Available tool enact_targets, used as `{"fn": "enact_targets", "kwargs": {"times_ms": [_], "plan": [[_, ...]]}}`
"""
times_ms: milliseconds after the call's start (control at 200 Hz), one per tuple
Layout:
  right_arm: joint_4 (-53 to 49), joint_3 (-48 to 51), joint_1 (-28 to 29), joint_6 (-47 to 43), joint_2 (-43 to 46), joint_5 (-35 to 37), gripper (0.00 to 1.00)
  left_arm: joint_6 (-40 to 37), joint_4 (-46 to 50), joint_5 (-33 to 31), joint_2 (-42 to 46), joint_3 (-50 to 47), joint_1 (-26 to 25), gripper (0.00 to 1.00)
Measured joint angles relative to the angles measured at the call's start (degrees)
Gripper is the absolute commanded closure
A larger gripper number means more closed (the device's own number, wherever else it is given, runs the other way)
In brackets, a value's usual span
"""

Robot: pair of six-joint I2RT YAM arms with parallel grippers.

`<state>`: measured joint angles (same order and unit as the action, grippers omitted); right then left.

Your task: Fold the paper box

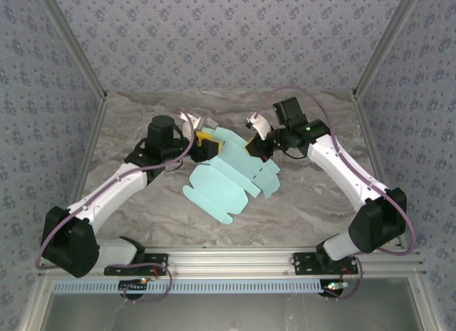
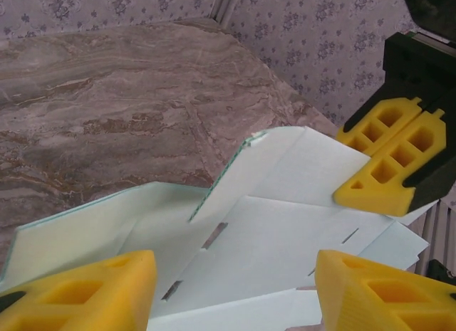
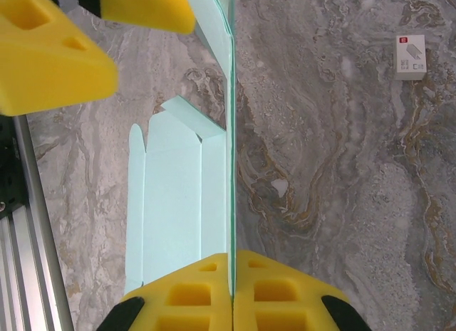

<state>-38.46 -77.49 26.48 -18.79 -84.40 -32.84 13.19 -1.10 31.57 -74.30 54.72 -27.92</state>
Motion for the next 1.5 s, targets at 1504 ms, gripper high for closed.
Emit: {"fn": "enact_targets", "kwargs": {"times_ms": [1504], "plan": [[-0.1,0.0,0.2,1.1,-0.4,-2.4,1.00,-1.4,0.1,2.5,-0.8,4.1,-0.7,0.53]]}}
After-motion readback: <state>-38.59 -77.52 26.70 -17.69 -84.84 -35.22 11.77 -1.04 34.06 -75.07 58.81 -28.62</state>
